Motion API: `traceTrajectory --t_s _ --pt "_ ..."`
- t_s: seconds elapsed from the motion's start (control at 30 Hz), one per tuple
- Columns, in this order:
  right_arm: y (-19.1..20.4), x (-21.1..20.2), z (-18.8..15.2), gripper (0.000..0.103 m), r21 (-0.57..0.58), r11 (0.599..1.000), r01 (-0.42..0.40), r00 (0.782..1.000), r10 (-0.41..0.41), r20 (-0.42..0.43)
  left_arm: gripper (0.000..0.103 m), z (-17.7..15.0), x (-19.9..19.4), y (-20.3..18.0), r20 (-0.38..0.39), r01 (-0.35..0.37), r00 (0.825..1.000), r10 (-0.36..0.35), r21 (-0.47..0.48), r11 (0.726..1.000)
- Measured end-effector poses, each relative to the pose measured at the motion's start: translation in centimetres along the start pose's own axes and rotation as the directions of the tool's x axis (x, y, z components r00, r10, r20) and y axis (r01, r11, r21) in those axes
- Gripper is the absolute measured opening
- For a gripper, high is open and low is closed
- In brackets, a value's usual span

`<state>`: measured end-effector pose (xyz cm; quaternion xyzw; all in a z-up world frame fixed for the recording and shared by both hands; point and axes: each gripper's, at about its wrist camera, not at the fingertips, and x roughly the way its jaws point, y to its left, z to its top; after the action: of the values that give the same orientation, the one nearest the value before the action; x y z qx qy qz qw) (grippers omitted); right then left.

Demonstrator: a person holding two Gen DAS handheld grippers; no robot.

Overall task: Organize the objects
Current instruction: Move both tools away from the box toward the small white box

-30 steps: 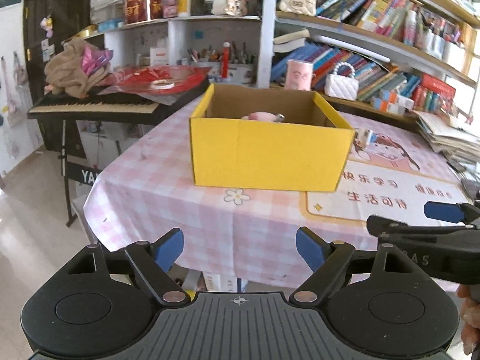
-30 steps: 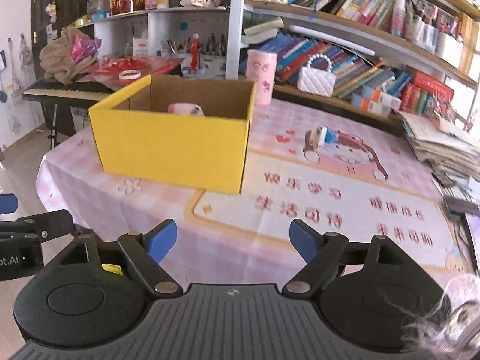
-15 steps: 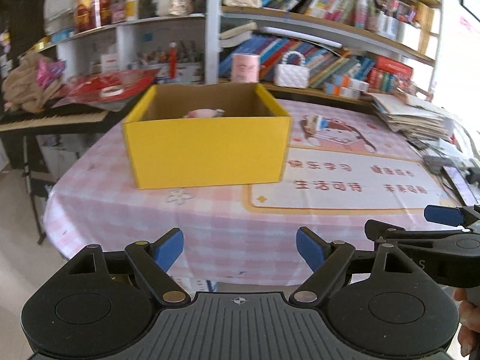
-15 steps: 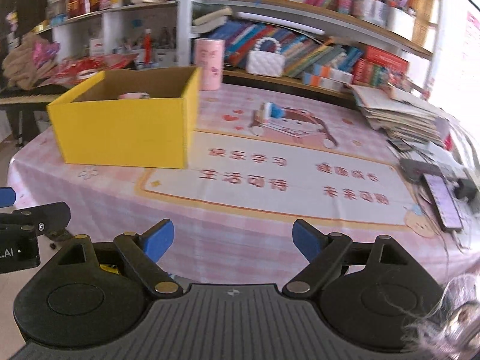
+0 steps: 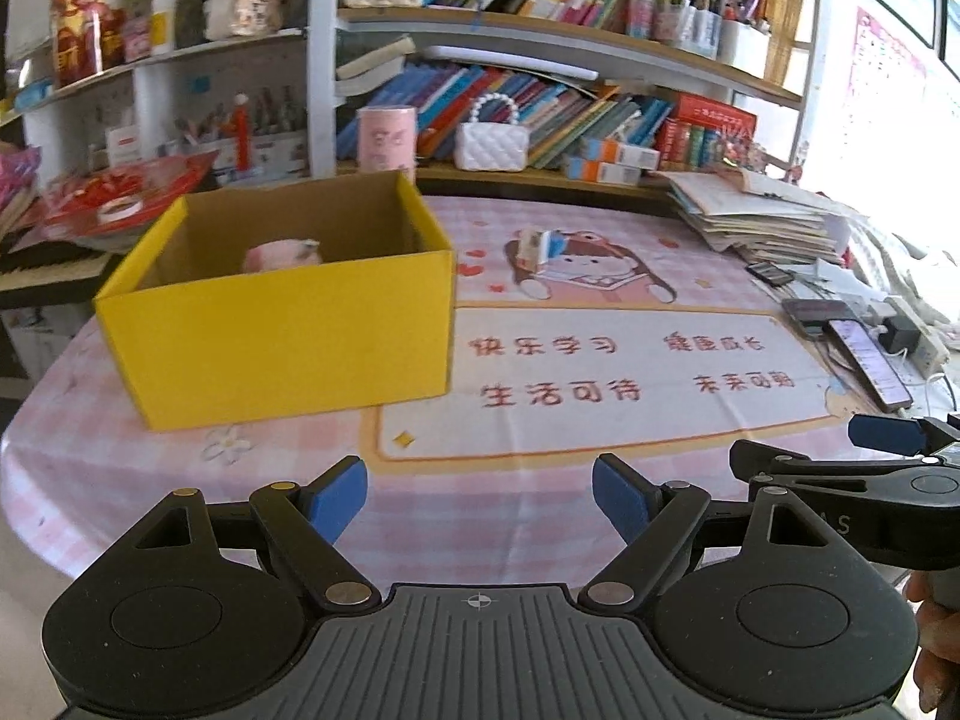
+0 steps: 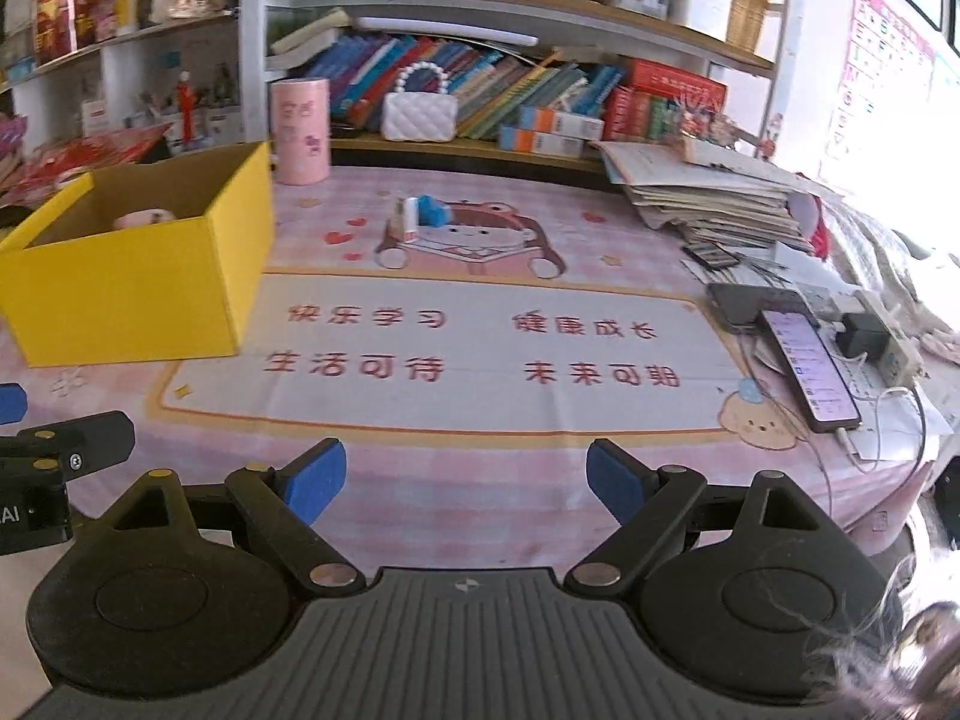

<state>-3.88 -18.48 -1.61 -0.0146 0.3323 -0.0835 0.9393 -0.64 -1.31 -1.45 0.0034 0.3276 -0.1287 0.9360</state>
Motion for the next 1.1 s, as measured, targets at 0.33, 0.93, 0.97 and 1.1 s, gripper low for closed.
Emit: traceTrajectory --t_s 0.33,0.93,0.97,1.1 --pt "-2.1 3.1 1.8 0.087 0.023 0.999 0.034 0.999 -0.034 -0.014 0.085 2.2 3.9 -2.3 -0.012 0.05 0.999 -0.049 0.035 0.998" --pt "-7.2 11.8 8.9 0.075 -0.008 0.999 -0.039 0.999 0.039 -0.002 0.084 9.0 13.0 -6.8 -0.009 0.029 1.0 -0.029 -0.002 1.0" --pt "-7.6 12.3 9.5 0.074 -0.008 0.998 -0.055 0.998 0.055 0.001 0.083 9.4 13.4 -6.9 -0.007 0.024 1.0 -0.024 -0.007 1.0" --pt "-8.6 14.7 11.4 0.065 -0.002 0.993 -0.116 0.993 0.116 0.001 0.081 11.1 15.7 -6.9 -0.008 -0.002 1.0 0.001 -0.05 0.999"
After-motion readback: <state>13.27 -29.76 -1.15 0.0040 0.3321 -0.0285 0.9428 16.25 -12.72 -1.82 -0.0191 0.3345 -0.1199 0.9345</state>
